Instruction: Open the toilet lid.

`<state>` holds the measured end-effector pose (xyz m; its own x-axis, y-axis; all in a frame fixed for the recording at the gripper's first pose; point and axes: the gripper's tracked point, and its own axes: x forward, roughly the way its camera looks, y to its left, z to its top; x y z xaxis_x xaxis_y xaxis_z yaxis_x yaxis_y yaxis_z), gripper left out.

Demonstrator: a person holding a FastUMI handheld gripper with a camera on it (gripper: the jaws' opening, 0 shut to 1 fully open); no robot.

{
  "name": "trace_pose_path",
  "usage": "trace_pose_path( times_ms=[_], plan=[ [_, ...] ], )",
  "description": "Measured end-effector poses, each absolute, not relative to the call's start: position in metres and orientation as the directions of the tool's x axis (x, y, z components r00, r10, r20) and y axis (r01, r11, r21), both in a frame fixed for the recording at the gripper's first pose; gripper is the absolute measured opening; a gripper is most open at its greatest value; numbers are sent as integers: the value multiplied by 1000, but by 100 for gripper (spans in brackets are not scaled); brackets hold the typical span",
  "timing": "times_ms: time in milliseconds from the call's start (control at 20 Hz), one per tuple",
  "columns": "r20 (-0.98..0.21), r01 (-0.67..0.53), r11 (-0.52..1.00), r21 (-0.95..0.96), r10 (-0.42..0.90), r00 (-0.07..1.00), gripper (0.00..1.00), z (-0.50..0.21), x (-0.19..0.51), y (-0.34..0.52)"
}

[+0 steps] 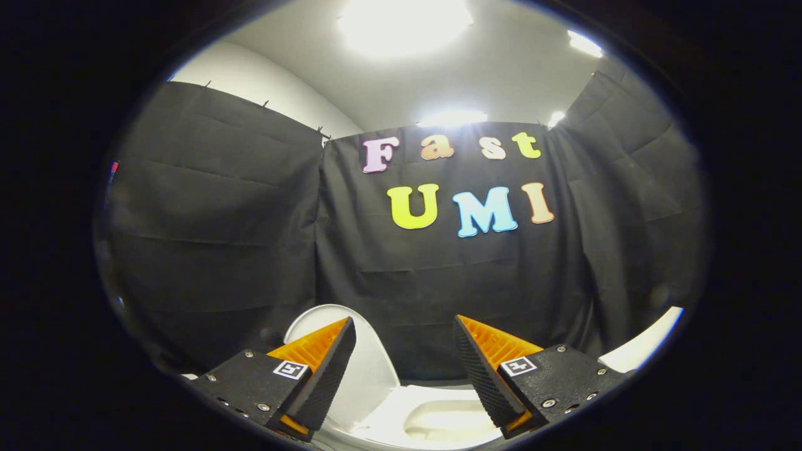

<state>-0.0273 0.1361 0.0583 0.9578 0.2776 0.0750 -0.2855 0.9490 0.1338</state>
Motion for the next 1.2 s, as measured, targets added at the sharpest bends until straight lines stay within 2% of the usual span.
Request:
trace_pose_path(
  times_ms=[300,600,1200],
  plan=[
    [42,-190,977,93,187,982,96,36,-19,36],
    [-1,-126,990,65,126,992,96,16,-23,-23],
    [-15,-139,990,21,139,990,96,4,-62,-41]
  ],
)
